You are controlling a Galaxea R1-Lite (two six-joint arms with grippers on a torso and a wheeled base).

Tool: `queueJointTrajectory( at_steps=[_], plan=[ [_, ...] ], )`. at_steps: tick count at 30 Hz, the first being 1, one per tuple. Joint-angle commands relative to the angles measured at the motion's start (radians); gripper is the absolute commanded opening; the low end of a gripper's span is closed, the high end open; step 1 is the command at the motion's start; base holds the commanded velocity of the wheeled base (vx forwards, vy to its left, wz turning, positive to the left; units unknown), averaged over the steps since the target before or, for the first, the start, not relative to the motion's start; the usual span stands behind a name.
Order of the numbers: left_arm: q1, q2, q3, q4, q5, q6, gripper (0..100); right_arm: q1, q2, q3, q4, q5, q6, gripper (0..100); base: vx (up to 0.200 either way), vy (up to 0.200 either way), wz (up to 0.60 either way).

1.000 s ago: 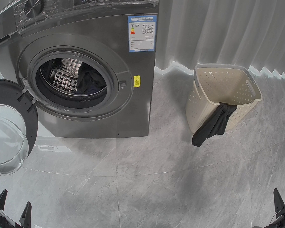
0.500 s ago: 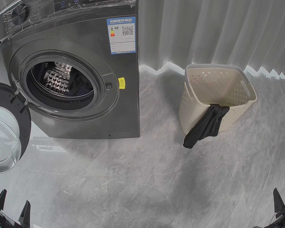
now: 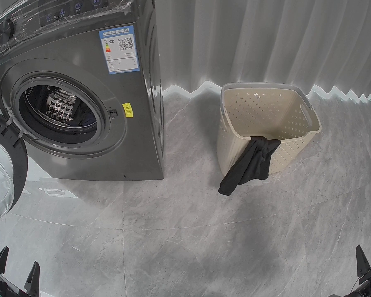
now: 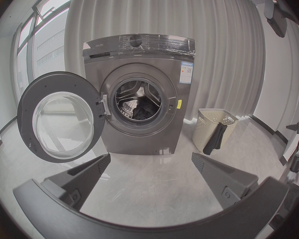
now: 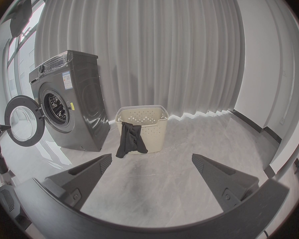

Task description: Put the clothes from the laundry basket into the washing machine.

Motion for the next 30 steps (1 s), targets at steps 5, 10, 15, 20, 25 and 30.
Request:
queueJointTrajectory(
  at_steps=[5,10,15,20,25,30],
  plan=[
    [0.000,-0.014,0.018,0.000,0.000,-0.002,100,-0.001,-0.014,0.018,0.000,0.000,-0.001,100,0.000,0.000,0.36],
    [0.000,-0.014,0.018,0.000,0.000,-0.002,100,0.000,-0.014,0.018,0.000,0.000,-0.001,100,0.000,-0.080,0.36],
    [0.000,-0.014,0.018,0.000,0.000,-0.002,100,0.000,-0.014,0.018,0.000,0.000,-0.001,100,0.000,-0.200,0.00],
    [0.000,-0.014,0.018,0.000,0.002,-0.002,100,0.000,-0.014,0.018,0.000,0.000,-0.001,100,0.000,-0.080,0.00],
    [0.000,-0.014,0.018,0.000,0.000,-0.002,100,0.000,-0.014,0.018,0.000,0.000,-0.001,100,0.000,0.000,0.00],
    [0.000,-0.014,0.018,0.000,0.000,-0.002,100,0.000,-0.014,0.018,0.000,0.002,-0.003,100,0.000,0.000,-0.48]
  ],
)
